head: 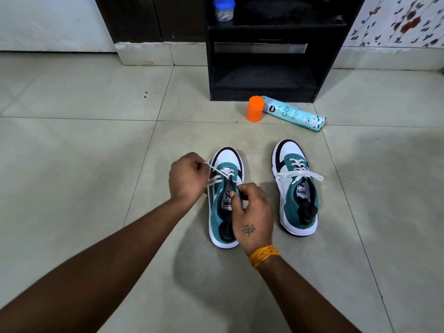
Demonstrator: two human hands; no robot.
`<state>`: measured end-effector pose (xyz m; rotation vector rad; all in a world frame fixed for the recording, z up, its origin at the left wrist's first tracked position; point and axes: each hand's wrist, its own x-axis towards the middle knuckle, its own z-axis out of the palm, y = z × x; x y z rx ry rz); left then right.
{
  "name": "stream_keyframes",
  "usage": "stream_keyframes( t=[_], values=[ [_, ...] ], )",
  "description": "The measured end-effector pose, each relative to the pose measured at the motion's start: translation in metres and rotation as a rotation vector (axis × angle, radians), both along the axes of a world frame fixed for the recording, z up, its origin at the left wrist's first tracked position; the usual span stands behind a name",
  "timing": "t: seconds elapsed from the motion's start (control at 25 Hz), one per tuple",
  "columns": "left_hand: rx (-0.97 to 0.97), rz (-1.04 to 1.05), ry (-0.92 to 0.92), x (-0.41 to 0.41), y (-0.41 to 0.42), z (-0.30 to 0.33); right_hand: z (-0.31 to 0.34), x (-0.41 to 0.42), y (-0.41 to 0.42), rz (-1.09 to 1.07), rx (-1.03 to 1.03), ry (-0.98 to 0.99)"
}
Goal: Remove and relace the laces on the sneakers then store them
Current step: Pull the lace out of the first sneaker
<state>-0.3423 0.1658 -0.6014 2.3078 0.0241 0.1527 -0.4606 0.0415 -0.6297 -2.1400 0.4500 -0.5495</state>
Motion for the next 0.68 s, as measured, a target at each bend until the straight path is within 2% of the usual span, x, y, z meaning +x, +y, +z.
stream_keyframes(
  t=[0.04,0.12,0.24,0.32,0.4,0.52,0.56,0.6,0.68],
  values=[
    [-0.064,0.08,0.089,0.004,0.003,0.0,0.0,0.0,0.0,-0.004,-0.001,0.0],
    [0.024,0.001,0.087,0.004,0.009,0.0,0.001,-0.001,0.0,-0.008,-0.007,-0.005],
    [0.354,-0.372,-0.166,-0.006,0.008,0.005,-0.001,0.0,0.0,-0.005,0.001,-0.014],
    [0.446,-0.499,-0.279,-0.004,0.003,0.004,-0.001,0.001,0.001,-0.007,0.004,-0.013],
    [0.279,-0.319,-0.221,0.001,0.0,-0.003,-0.001,0.0,0.0,-0.009,-0.002,-0.009],
    [-0.317,0.193,0.224,0.012,0.008,-0.005,-0.002,0.0,-0.001,-0.008,0.003,-0.005],
    [-0.463,0.298,0.313,0.01,0.009,-0.005,-0.002,0.0,-0.001,-0.01,0.001,-0.003],
    [-0.501,0.333,0.336,0.003,0.009,-0.006,-0.001,0.001,-0.001,-0.012,-0.004,-0.007],
    [-0.393,0.239,0.213,-0.023,0.004,-0.003,0.002,0.002,-0.002,-0.006,-0.009,-0.014]
  ],
)
